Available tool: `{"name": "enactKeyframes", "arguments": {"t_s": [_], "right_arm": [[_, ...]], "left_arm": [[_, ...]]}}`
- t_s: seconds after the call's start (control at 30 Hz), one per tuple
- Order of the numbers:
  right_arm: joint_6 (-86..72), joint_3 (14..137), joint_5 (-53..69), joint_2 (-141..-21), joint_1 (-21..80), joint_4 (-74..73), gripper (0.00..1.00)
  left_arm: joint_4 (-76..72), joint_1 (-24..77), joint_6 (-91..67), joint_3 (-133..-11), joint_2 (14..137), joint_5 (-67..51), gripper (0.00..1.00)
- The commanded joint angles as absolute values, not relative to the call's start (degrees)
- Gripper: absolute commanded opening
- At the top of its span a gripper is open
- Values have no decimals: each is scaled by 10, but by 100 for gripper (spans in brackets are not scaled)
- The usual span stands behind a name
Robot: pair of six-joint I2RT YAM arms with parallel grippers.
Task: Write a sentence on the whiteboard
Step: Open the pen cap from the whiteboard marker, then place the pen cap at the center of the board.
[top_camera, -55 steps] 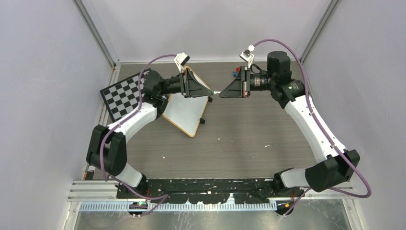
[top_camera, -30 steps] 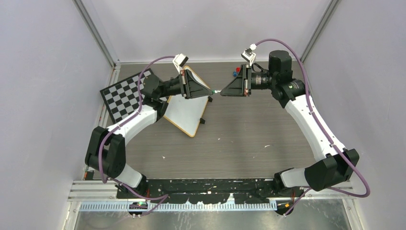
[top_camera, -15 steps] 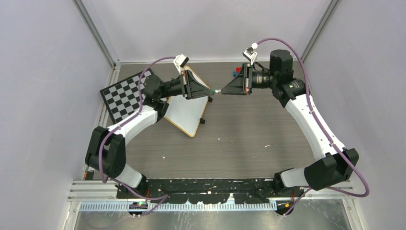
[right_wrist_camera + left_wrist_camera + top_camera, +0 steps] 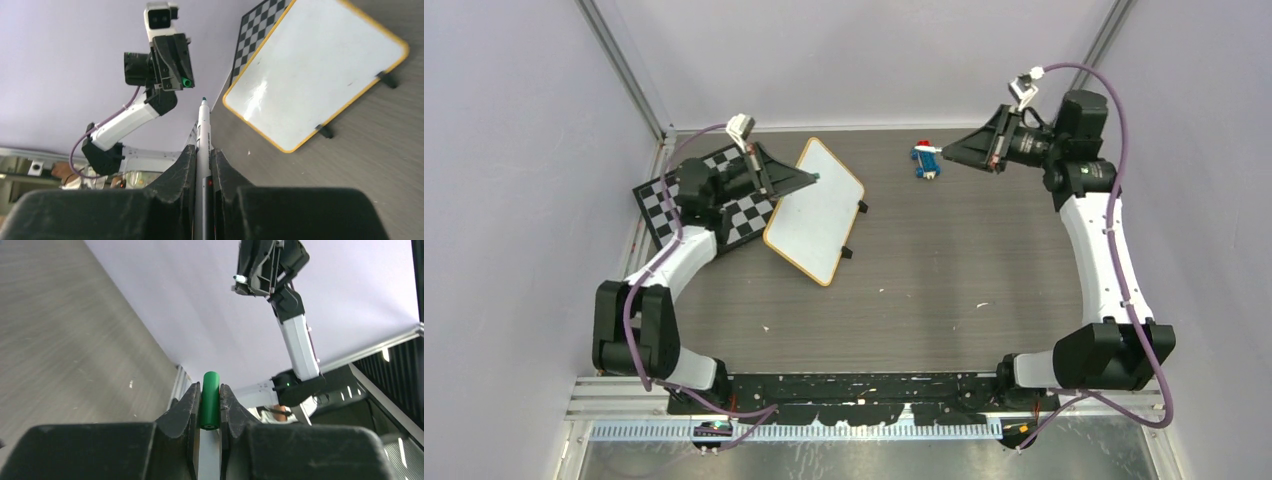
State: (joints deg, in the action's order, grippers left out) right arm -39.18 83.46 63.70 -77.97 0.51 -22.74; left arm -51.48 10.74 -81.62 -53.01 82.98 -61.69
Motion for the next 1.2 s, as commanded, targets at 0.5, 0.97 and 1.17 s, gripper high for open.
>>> {"name": "enactKeyframes", "arguments": {"t_s": [0.5,0.97,1.17], "right_arm": [[-77,815,441,-712,-38,-494,0],[-7,824,279,-714,0,-544,0],[-77,808,215,-703,-1,-497,0]], "left_arm": [[611,-157,220,-716,806,-246,0],[506,-118,225,-574,838,-104,0],[464,-105,193,-559,880,-79,0]]}}
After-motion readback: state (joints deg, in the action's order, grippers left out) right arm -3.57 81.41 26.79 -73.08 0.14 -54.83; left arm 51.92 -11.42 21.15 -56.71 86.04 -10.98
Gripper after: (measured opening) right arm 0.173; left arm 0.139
